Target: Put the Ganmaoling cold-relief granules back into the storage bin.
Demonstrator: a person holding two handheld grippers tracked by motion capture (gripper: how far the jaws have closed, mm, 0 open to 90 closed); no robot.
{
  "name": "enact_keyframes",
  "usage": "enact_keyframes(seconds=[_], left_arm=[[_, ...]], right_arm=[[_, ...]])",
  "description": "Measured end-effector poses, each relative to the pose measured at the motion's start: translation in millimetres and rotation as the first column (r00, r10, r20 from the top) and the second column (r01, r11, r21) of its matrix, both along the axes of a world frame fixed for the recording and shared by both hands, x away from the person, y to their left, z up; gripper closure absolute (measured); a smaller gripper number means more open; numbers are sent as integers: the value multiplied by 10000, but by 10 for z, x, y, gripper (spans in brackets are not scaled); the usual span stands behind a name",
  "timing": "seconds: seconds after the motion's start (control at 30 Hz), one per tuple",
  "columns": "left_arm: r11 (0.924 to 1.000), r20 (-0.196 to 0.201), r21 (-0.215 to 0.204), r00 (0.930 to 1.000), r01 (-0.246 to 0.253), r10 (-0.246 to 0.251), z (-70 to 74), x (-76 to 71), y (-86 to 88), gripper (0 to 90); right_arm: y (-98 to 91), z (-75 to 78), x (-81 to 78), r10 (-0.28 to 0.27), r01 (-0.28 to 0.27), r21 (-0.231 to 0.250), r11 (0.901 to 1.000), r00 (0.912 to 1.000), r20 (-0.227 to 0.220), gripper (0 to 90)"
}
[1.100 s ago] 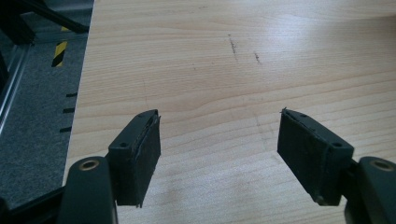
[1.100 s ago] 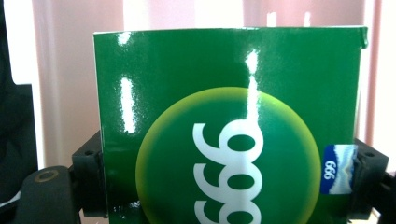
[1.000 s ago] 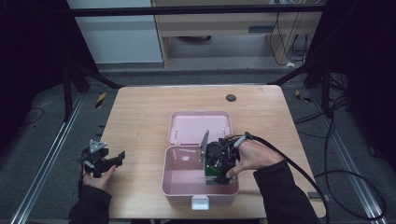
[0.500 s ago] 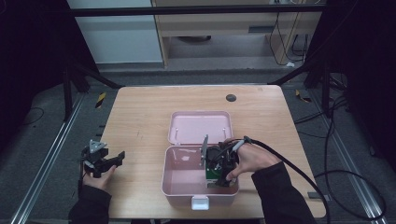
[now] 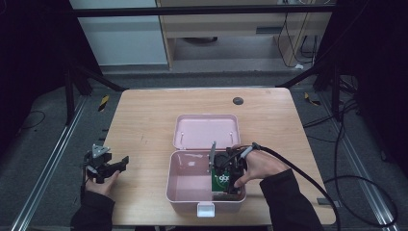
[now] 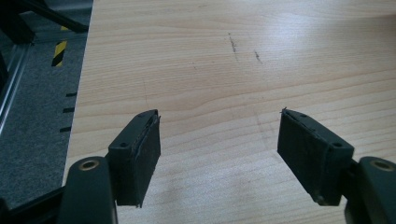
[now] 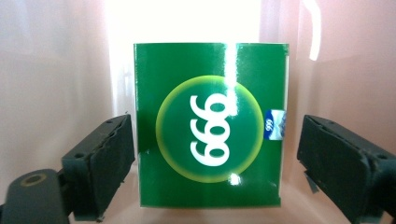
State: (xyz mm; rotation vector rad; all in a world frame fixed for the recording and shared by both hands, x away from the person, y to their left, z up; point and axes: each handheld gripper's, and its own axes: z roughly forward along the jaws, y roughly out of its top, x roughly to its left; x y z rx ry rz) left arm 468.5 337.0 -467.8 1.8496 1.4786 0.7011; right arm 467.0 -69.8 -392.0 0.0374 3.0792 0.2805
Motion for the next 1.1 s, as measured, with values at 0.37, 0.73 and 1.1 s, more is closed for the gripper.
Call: enact_keyframes(seconds=[0.37, 0.73, 1.1], left_arm=[[10000, -14, -5, 10000, 11, -11, -4, 2, -5, 291], [10000, -87, -52, 9999, 54, -54, -12, 5, -10, 304], [10000, -134, -47, 9999, 76, -77, -24, 9, -24, 317]], right_arm=[[-262, 395, -10, -907, 730, 1909, 9789, 9922, 855, 98], [-883, 635, 69, -3770, 2806, 4062, 8697, 9087, 1794, 78], [-1431, 228, 113, -5982, 4584, 5220, 7193, 7907, 1298, 43]])
